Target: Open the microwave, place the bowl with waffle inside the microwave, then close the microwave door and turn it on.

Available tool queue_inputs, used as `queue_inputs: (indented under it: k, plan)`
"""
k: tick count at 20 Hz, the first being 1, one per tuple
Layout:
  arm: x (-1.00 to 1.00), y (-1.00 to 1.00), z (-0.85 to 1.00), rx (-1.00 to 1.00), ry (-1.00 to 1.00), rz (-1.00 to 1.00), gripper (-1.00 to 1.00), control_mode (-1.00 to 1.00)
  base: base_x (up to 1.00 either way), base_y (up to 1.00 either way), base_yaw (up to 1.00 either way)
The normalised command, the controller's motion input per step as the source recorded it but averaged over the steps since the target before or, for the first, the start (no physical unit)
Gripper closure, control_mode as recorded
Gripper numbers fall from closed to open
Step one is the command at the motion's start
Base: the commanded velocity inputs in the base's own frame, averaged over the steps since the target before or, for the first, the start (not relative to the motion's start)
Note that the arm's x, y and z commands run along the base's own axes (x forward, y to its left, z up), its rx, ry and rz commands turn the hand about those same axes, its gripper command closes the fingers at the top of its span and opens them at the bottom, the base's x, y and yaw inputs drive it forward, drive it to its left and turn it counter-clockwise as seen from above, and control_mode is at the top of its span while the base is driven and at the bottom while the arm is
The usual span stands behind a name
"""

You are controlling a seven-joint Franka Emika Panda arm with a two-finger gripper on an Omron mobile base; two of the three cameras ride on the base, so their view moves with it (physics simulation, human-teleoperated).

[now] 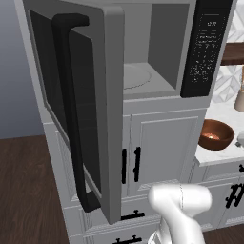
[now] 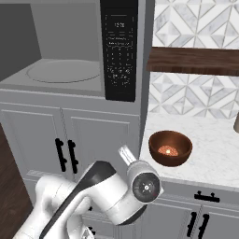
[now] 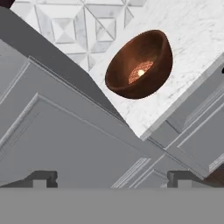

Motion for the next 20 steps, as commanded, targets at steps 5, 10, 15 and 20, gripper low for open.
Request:
queue_inputs:
  k: [5,10,15,20]
  plan:
    - [0.81,-1.0,-0.66,0.0,0.05,-0.04,-1.0,-1.0,0.0,0.0,0.0]
    - [0.66,-1.0,-0.36,0.0,0.08,-0.06,-1.0,-1.0,0.0,0.0,0.0]
    - [0.12,-0.44,-0.01,0.09,0.01,0.04,-1.0,-1.0,0.0,0.0,0.0]
    - [0.07,-0.28,0.0,0.08,0.01,0.03,-1.0,-1.0,0.0,0.0,0.0]
